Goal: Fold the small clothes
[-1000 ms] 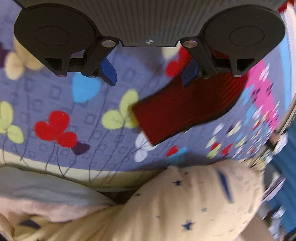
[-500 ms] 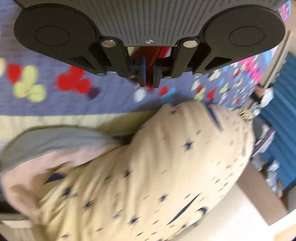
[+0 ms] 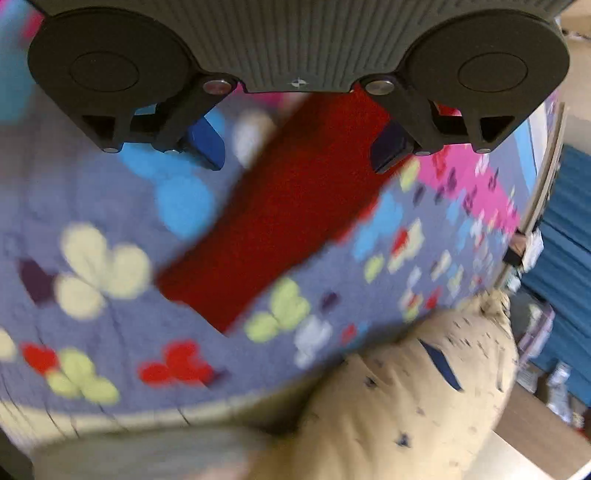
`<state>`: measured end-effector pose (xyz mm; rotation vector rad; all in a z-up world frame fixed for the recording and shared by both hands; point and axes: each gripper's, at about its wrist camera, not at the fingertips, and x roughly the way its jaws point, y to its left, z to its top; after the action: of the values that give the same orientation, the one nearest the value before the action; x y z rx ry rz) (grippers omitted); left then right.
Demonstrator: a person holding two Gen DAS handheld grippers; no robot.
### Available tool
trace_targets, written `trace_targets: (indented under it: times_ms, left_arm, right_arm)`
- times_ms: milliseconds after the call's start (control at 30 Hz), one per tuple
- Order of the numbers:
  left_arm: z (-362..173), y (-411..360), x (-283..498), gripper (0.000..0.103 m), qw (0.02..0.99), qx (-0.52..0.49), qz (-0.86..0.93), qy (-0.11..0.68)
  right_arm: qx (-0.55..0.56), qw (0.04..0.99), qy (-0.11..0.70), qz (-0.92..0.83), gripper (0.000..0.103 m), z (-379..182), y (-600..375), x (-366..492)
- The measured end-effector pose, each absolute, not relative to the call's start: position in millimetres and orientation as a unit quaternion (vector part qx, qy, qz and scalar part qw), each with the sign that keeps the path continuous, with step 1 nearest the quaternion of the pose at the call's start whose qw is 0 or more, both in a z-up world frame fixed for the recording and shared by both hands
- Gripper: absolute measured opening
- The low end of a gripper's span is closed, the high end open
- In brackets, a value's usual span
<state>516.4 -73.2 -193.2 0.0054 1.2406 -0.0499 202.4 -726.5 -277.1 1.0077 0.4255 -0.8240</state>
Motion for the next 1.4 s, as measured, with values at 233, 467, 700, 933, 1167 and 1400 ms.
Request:
trace_targets:
  times_ms: [233,467,700,933,1167,1400]
  left_arm:
    - [-182,-23,510,0.103,0.823,-0.025,-0.008,0.568]
    - [-172,22,498,0.103,0.836,-0.062,-0.003,0.545]
    - [-178,45,495,0.103,0.835,-0.111,-0.002,0.539]
    - [-181,25,502,0.103,0.839,-0.109,-0.045,0.531]
    - [-174,-33,523,0.103,0.844,-0.079,-0.112,0.518]
    - [-193,-74,550,0.100,0.819,-0.070,-0.144,0.551]
  right_arm:
    - [0.358,0.808,0.165,-0.438,0.012,-201,-703,261]
    - [0.102,0.963,0.128,-0.215,0.013,-96,-471,350]
    - [0.006,0.948,0.304,0.098,0.055,-182,-257,363]
    - [0.081,0.933,0.350,-0.026,0.056,-195,-352,336]
    - [0.130,0.920,0.329,-0.168,0.040,-202,-456,361]
    - [0.145,0.917,0.327,-0.178,0.041,-215,-441,351]
